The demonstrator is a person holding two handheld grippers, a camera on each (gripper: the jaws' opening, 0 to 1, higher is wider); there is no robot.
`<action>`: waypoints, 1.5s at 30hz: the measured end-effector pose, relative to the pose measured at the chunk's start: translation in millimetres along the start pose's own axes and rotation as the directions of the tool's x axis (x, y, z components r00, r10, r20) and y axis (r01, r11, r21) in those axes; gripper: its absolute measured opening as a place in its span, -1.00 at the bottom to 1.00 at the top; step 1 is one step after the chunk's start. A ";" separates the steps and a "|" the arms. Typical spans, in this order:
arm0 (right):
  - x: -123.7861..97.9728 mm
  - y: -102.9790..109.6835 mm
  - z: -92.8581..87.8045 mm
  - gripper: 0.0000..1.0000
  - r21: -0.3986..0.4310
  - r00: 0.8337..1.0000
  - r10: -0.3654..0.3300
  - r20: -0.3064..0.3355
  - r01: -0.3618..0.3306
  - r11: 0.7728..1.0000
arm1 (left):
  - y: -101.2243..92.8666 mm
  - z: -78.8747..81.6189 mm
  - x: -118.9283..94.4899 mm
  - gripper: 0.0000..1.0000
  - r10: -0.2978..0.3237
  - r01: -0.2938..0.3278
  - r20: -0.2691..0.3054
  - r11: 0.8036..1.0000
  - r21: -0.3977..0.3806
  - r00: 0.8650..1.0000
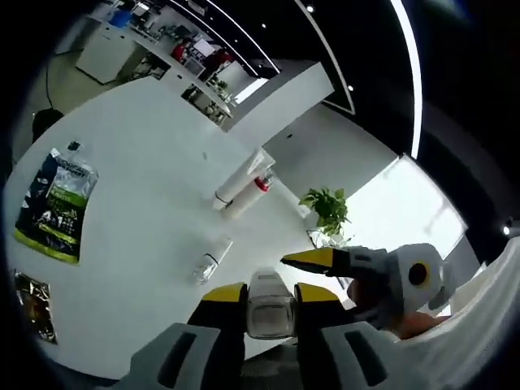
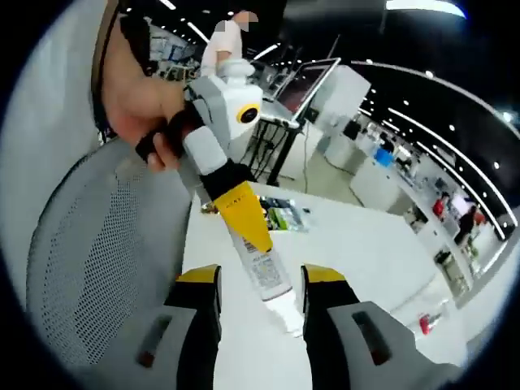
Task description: Arrange the skincare products in the storage area until every visible bottle or jar stands upright without overlapping.
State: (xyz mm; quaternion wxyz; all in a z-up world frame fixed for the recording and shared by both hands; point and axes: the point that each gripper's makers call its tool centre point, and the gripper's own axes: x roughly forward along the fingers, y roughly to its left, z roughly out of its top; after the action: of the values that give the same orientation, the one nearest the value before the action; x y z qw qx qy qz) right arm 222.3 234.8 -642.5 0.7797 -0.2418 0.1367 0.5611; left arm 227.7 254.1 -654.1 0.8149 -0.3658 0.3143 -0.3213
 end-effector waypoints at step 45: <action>-13.1 -35.7 -2.1 -0.44 0.913 0.899 -0.196 0.392 -0.406 -0.033 | -41.1 5.0 -1.5 -0.55 -0.184 0.169 -0.010 0.878 0.448 0.983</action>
State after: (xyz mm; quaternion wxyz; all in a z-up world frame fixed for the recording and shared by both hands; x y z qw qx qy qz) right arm 251.7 214.1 -630.0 0.6738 0.5257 0.3462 0.3870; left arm 218.5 235.6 -618.2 0.8496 -0.2015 0.1840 -0.4514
